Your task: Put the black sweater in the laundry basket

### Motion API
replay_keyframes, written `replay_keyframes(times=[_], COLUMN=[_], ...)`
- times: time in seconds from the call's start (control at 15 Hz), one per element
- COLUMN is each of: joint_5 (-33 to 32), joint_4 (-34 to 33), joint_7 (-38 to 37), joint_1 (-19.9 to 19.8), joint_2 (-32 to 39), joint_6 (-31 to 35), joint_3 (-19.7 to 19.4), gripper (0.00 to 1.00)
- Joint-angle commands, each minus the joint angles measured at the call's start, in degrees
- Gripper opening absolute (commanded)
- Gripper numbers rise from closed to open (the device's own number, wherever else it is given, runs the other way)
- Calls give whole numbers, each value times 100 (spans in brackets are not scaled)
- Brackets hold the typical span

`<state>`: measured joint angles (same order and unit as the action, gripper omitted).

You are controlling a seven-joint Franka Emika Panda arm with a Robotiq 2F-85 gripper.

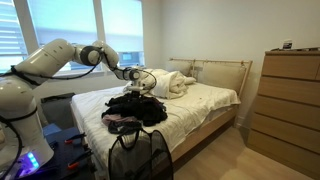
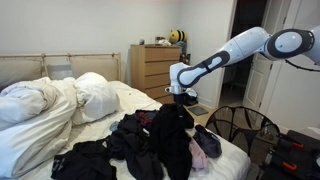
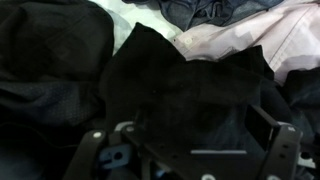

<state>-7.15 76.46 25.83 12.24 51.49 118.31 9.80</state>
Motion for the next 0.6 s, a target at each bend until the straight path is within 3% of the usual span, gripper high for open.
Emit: replay_keyframes(times=[0.0, 0.13, 0.2, 0.33, 0.53], joint_5=[-126, -180, -187, -202, -185], joint_4=[50, 30, 23, 30, 44], joint_7=[80, 58, 60, 56, 17], joint_1=[-32, -8, -10, -8, -12], joint_2=[75, 124, 135, 120, 42], joint_6=[144, 165, 164, 196, 224], joint_3=[49, 37, 44, 48, 56], gripper=[100, 100, 75, 66, 42])
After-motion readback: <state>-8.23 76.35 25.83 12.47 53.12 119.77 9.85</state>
